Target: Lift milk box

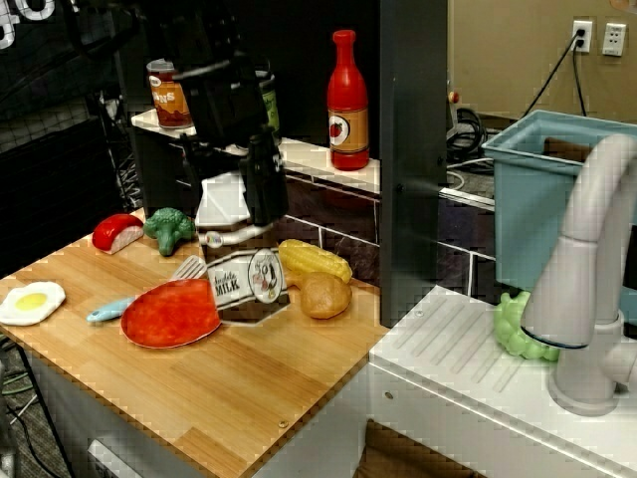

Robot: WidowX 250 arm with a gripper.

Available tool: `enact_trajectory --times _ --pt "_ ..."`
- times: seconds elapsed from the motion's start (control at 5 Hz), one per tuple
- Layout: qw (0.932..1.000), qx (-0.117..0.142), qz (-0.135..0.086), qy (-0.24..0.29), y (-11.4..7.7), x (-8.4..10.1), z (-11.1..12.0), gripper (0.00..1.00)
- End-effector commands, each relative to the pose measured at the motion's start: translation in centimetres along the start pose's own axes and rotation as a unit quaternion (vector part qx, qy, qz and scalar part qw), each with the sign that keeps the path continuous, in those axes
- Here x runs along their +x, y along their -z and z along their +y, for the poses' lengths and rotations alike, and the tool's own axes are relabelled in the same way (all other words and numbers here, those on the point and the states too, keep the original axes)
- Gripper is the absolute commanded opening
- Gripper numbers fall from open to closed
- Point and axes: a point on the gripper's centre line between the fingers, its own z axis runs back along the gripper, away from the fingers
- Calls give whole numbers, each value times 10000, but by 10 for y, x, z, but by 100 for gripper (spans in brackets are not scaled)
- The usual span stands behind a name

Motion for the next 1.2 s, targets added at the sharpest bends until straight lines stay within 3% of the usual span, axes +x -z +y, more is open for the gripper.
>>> enact_trajectory --times 0.0,0.6,1.0 --pt "9989 41 -437 163 -44 3 -11 0" --pt "9983 -72 -524 223 -59 2 -20 0" --pt "9983 -69 -528 217 -59 3 -20 0"
